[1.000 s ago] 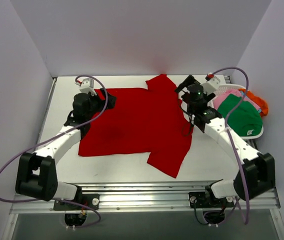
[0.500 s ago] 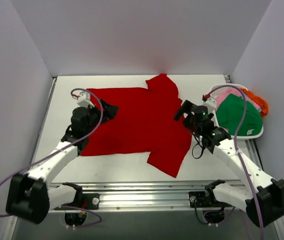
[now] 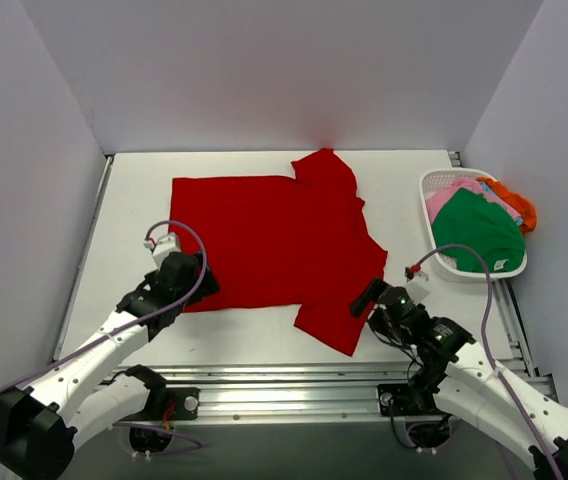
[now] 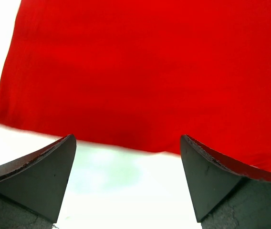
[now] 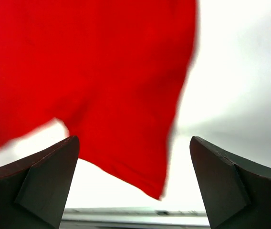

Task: Fold and stack the t-shirts
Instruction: Flatten the tshirt out, then fold the tshirt

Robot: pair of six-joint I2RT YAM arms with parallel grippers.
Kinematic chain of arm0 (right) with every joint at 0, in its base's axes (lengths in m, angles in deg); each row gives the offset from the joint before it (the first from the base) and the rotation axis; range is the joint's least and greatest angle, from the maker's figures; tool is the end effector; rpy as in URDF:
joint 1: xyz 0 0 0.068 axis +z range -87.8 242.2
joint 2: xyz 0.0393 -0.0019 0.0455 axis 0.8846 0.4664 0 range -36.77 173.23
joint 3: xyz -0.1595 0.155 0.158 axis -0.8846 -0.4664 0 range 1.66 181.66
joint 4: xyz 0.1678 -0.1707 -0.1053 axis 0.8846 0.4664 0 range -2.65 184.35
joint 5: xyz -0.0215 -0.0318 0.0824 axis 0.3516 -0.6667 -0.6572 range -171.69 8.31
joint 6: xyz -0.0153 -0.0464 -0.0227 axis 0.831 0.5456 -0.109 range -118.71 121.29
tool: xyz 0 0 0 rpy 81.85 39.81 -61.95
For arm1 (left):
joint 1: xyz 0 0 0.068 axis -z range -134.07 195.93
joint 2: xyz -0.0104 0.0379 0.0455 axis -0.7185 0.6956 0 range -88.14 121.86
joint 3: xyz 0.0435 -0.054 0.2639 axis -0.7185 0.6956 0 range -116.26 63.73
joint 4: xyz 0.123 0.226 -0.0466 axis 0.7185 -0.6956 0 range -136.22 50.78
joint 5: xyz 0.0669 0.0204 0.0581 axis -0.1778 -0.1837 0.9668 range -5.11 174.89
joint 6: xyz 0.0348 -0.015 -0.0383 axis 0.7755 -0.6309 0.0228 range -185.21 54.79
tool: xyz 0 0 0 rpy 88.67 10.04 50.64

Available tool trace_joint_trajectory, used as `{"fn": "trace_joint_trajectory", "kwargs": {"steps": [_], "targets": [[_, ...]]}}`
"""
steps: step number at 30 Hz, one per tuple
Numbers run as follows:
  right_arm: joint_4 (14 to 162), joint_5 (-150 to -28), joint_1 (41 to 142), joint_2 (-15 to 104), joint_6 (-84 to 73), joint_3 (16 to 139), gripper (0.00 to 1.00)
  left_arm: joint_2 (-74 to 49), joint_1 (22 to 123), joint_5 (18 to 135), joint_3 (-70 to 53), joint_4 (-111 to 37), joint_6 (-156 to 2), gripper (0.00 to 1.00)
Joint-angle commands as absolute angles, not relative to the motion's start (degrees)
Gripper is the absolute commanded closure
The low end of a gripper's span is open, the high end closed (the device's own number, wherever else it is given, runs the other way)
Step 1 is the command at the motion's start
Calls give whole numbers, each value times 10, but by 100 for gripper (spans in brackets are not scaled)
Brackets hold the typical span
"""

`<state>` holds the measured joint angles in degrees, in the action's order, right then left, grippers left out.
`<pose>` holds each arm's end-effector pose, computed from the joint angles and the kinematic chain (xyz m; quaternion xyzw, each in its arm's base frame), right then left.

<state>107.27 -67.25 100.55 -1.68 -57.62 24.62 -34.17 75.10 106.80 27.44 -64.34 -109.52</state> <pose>0.1216 0.0850 0.2149 0.2148 0.8431 0.2880 0.4000 0.1767 -0.0834 0.2372 -0.1940 0.8818 -0.0956 0.4192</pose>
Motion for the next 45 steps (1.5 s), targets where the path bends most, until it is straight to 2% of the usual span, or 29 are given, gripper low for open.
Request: {"fn": "trace_joint_trajectory", "kwargs": {"steps": [1,6,9,13,18,21,22,24,26,34,39,41,45], "targets": [[1063,-691,1038,25,-637,222,5,-344,762,1066,299,-672,-1126,1],[1004,-650,1165,118,-716,188,7,-343,772,1071,288,-682,-1128,1],[955,-635,1205,204,-745,191,8,-349,775,1076,277,-692,-1128,1],[920,-631,1219,270,-752,209,9,-354,775,1083,270,-692,-1122,1],[925,-610,1221,265,-758,213,20,-349,776,1090,269,-697,-1121,1],[941,-602,1221,242,-756,218,40,-350,776,1089,272,-701,-1121,1],[955,-595,1221,234,-755,220,60,-351,775,1087,273,-701,-1121,1],[974,-587,1221,211,-756,222,82,-354,776,1086,278,-701,-1122,1],[1004,-577,1221,187,-758,228,100,-357,776,1085,282,-701,-1127,1],[1062,-561,1221,138,-758,235,100,-371,776,1120,305,-725,-1206,1],[1062,-556,1221,134,-750,237,100,-337,775,1099,335,-693,-1257,0],[1064,-550,1221,129,-746,240,100,-326,776,1081,369,-639,-1266,11],[1081,-533,1221,116,-737,249,100,-263,776,1090,391,-593,-1301,12]]}}
